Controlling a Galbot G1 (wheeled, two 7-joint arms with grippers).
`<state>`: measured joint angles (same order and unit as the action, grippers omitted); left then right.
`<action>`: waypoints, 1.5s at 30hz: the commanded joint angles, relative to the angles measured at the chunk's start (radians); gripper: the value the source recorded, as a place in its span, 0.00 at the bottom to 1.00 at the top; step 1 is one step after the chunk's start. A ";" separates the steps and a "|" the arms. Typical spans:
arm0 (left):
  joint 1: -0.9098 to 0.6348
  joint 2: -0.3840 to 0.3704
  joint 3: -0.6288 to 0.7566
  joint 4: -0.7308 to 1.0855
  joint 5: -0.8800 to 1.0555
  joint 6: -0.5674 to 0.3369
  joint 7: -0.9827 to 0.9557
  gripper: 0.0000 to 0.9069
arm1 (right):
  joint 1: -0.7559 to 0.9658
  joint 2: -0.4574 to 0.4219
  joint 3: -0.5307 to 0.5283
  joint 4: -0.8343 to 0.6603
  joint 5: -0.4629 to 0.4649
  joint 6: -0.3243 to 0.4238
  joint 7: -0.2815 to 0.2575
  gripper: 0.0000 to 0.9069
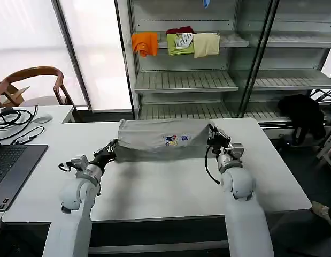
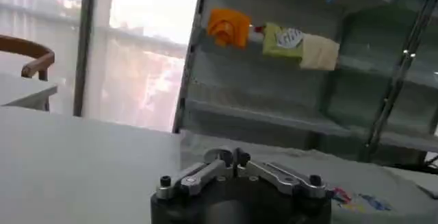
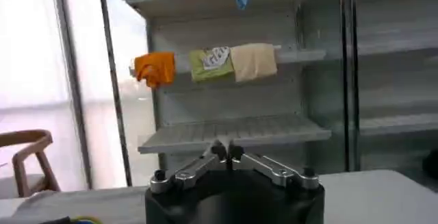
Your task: Fold and organize the clothes.
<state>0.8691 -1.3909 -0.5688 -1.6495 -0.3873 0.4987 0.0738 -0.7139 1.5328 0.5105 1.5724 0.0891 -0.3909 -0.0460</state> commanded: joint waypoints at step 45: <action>0.088 -0.011 0.045 0.027 0.283 0.072 0.039 1.00 | -0.188 -0.113 0.071 0.059 -0.046 -0.188 -0.063 0.99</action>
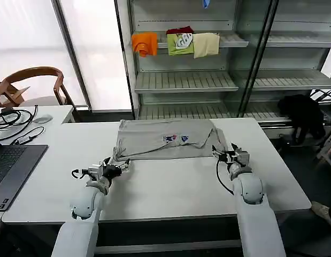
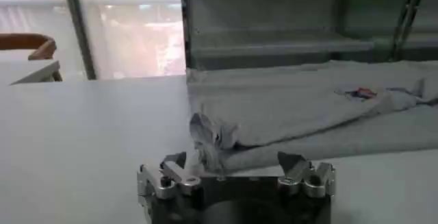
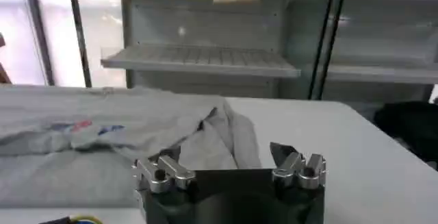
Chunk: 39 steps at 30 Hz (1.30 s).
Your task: Fold and organize the clothes.
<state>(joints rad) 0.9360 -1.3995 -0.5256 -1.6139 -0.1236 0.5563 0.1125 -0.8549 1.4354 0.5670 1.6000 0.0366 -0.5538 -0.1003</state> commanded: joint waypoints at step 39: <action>-0.046 -0.017 0.023 0.062 0.036 -0.038 -0.043 0.00 | -0.037 0.005 -0.005 0.052 0.156 -0.026 -0.009 0.00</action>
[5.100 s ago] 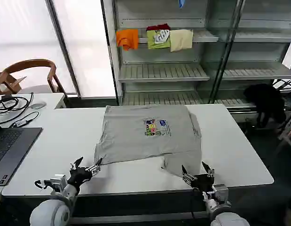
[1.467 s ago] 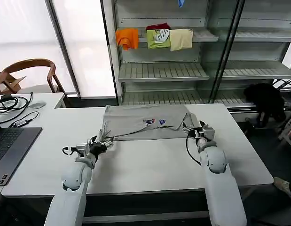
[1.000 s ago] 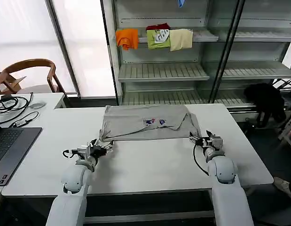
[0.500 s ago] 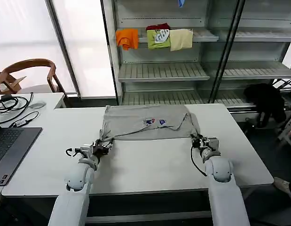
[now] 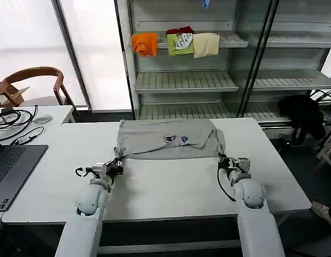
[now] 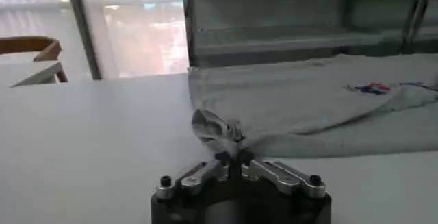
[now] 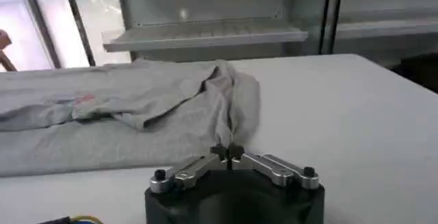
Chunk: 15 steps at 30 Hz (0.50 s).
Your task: Fold and organize the clothes.
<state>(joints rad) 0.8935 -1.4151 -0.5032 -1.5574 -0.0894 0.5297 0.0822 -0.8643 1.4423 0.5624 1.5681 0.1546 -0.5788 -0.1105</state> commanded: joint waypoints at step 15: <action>0.262 0.113 -0.075 -0.382 -0.125 0.049 0.039 0.00 | -0.356 -0.113 -0.045 0.505 0.263 -0.006 0.165 0.00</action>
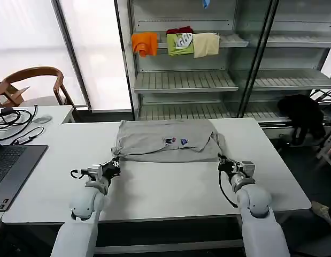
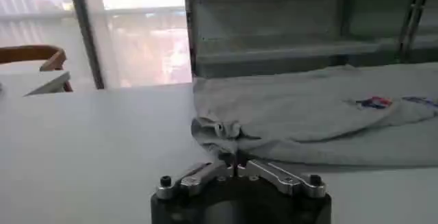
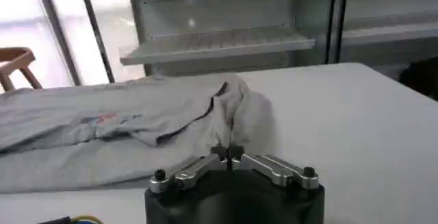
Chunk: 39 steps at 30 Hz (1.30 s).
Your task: Fold and organize the clothes.
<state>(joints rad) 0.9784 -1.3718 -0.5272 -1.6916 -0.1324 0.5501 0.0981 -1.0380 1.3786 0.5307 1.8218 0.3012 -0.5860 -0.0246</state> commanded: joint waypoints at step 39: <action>0.544 0.028 -0.364 -0.623 -0.227 -0.034 -0.050 1.00 | -0.169 0.098 -0.088 0.501 -0.268 0.007 0.061 1.00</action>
<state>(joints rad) 1.6458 -1.3453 -0.8433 -2.2942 -0.3408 0.5315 0.0329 -1.4404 1.4339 0.4685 2.3527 0.1462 -0.5776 0.0760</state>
